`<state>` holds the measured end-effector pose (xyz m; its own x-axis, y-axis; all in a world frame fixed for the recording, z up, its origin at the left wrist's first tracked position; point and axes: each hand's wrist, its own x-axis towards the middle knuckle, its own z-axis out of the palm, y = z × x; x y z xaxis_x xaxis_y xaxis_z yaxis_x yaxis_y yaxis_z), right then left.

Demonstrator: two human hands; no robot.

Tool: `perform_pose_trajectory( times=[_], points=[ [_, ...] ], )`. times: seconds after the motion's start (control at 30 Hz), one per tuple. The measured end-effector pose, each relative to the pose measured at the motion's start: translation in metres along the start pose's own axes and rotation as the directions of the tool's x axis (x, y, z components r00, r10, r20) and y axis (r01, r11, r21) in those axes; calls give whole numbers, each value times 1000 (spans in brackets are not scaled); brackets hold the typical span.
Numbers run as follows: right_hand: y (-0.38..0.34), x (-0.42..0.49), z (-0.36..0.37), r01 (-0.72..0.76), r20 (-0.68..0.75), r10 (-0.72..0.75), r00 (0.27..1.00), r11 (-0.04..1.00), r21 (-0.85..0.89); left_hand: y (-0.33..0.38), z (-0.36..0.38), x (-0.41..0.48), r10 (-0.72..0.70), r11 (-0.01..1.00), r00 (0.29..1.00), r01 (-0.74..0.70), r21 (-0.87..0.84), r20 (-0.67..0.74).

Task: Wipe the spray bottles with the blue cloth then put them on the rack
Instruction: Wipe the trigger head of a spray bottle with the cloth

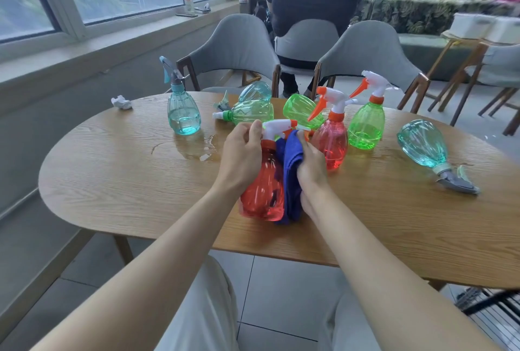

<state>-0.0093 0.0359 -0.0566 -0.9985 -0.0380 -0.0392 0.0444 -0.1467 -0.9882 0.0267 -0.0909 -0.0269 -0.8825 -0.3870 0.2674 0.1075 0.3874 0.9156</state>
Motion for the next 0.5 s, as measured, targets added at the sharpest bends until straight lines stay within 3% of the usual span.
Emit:
perform_pose_trajectory(
  times=[0.07, 0.23, 0.43, 0.5],
  points=[
    [1, 5, 1, -38, 4, 37, 999, 998, 53, 0, 2, -2, 11, 1000, 1000, -11, -10, -5],
    [-13, -3, -1, 48, 52, -49, 997, 999, 22, -1, 2, 3, 31, 996, 999, -34, -77, -37],
    [-7, 0, 4, -90, 20, 88, 996, 989, 119, -2, 0, 0, 61, 998, 998, -61, -13, -28],
    [-6, -1, 5, -60, -10, 61, 998, 995, 79, -1, 1, -1, 57, 998, 998, -57, -9, -27]
  ],
)
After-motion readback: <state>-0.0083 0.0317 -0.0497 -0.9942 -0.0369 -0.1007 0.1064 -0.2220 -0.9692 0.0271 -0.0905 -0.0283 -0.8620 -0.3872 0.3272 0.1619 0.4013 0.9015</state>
